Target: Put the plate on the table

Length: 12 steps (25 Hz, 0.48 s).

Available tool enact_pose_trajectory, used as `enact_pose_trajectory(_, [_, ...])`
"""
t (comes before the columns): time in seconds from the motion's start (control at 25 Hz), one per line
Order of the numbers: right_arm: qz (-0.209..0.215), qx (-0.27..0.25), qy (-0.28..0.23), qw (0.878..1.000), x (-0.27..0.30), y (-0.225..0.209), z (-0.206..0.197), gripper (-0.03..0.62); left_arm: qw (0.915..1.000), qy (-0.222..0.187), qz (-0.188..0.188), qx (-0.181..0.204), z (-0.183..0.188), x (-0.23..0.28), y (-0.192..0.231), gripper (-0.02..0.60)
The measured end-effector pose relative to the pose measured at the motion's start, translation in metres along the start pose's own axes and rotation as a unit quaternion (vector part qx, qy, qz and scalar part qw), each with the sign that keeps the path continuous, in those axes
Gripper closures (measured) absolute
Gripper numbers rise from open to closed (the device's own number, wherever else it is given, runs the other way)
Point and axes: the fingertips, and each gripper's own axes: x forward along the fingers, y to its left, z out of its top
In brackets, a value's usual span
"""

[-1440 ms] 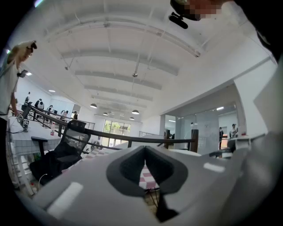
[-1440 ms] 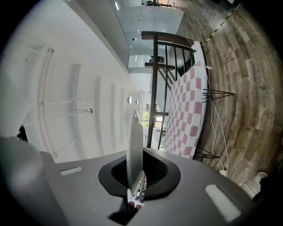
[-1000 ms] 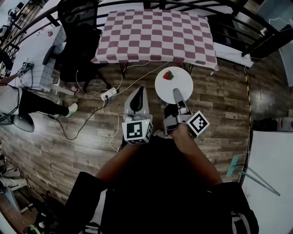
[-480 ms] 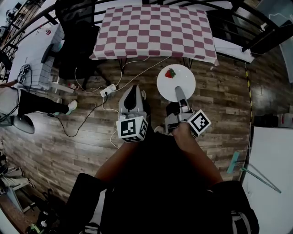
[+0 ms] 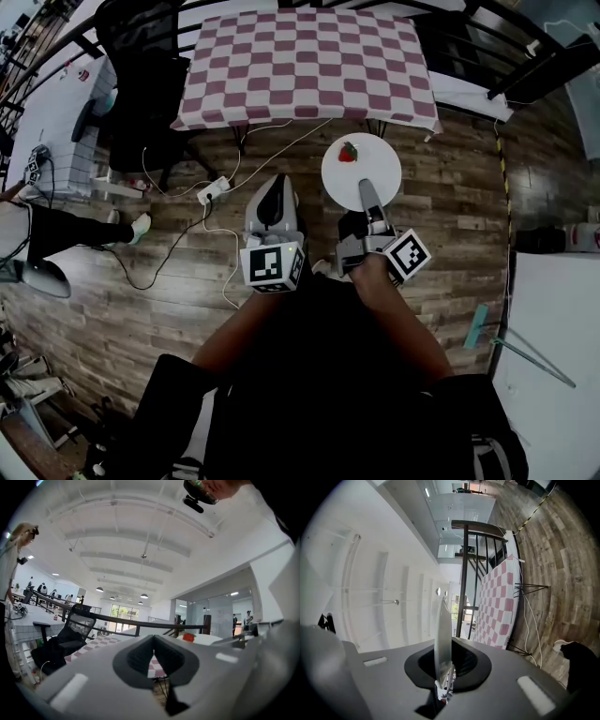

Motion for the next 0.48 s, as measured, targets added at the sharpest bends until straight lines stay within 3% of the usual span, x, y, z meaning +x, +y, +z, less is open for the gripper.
enact_pose_trajectory(0.28, [-0.016, 0.001, 0.012, 1.0, 0.024, -0.01, 0.005, 0.588, 0.9997, 0.022, -0.009, 0.005, -0.013, 0.036, 0.0, 0.572])
enact_pose_trajectory(0.48, [-0.011, -0.006, 0.02, 1.0, 0.065, -0.007, 0.016, 0.588, 0.9998, 0.013, -0.013, 0.004, -0.005, 0.073, 0.008, 0.572])
